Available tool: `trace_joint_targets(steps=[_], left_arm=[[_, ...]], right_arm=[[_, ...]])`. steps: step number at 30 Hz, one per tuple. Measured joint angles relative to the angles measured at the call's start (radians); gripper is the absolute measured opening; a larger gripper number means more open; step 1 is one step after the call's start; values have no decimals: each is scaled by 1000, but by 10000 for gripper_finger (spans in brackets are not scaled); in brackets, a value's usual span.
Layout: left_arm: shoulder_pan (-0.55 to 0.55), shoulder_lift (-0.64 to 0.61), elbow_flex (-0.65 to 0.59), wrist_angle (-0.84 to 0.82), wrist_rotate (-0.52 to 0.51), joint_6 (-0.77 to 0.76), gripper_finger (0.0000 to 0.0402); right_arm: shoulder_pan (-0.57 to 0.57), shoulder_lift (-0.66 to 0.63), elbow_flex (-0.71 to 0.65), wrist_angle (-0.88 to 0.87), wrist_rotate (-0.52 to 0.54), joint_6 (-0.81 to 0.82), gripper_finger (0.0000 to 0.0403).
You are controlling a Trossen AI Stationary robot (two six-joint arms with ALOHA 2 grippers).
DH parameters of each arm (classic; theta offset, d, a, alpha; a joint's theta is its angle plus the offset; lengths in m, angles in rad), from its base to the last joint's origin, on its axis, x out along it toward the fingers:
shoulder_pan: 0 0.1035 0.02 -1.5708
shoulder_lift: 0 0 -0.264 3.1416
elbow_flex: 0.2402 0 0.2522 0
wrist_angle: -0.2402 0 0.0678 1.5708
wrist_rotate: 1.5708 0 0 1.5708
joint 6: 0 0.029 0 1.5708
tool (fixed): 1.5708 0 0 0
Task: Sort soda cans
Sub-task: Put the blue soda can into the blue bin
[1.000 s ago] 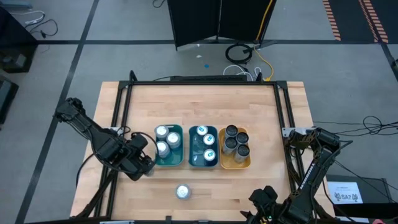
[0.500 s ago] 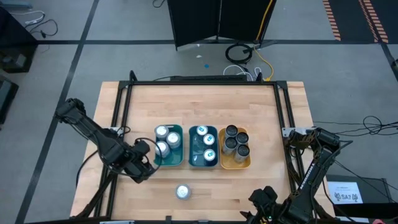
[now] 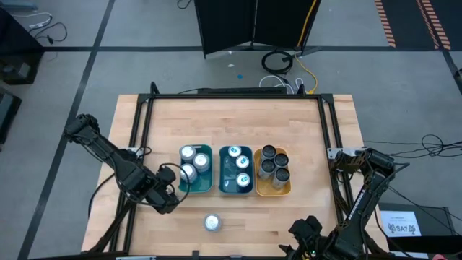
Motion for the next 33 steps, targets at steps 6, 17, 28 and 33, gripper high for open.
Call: trace_joint_targets(steps=[6, 17, 28, 33], left_arm=[[0, 0, -6, 8, 3, 0, 329], [0, 0, -66, 55, 56, -6, 329], [1, 0, -66, 53, 51, -3, 272], [1, 0, -66, 52, 51, -4, 256]], right_arm=[[0, 0, 0, -1, 1, -2, 322], [0, 0, 0, -2, 2, -2, 322], [0, 0, 0, -4, 2, -6, 322], [0, 0, 0, -14, 2, -6, 322]])
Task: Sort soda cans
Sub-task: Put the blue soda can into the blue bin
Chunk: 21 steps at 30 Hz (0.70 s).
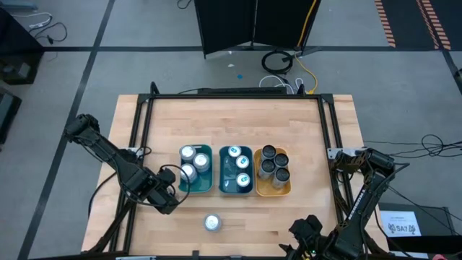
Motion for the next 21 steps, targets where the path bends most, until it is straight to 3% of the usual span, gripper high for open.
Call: trace_joint_targets(steps=[6, 21], left_arm=[[1, 1, 11, -3, 16, -20, 254], [8, -81, 198, -1, -13, 57, 252]], right_arm=[[0, 0, 0, -1, 0, 0, 322], [0, 0, 0, -11, 0, 0, 322]])
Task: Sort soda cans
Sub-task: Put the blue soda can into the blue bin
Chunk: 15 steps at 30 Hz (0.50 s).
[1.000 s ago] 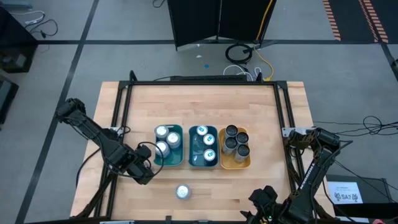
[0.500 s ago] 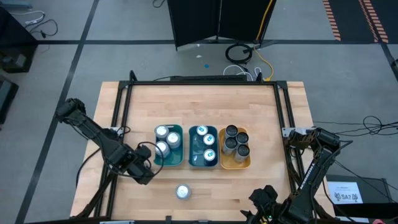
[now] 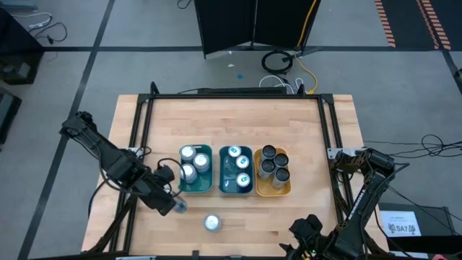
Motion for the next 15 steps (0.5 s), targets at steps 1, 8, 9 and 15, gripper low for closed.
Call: trace_joint_targets(steps=[1, 8, 9, 15], left_arm=[[4, -4, 13, 2, -7, 16, 252], [96, -12, 92, 6, -58, 168, 252], [121, -11, 100, 6, -58, 194, 252], [293, 32, 138, 4, -28, 402, 251]], right_arm=[[0, 0, 0, 0, 0, 0, 322], [0, 0, 0, 0, 33, 2, 322], [0, 0, 0, 0, 48, 2, 322], [0, 0, 0, 1, 76, 23, 322]])
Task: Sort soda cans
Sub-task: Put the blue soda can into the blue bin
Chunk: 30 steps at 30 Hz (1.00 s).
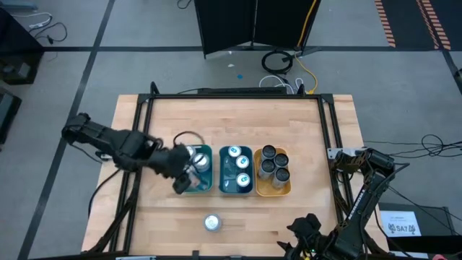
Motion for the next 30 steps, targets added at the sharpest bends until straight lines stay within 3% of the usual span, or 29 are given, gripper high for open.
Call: trace_joint_targets(steps=[7, 14, 22, 30], left_arm=[[160, 104, 106, 80, 99, 267, 251], [235, 272, 301, -12, 110, 448, 251], [257, 451, 447, -97, 109, 542, 251], [256, 546, 462, -92, 65, 562, 251]], right_arm=[[0, 0, 0, 1, 1, 65, 322], [0, 0, 0, 1, 2, 95, 322], [0, 0, 0, 1, 2, 121, 322], [0, 0, 0, 3, 2, 121, 322]])
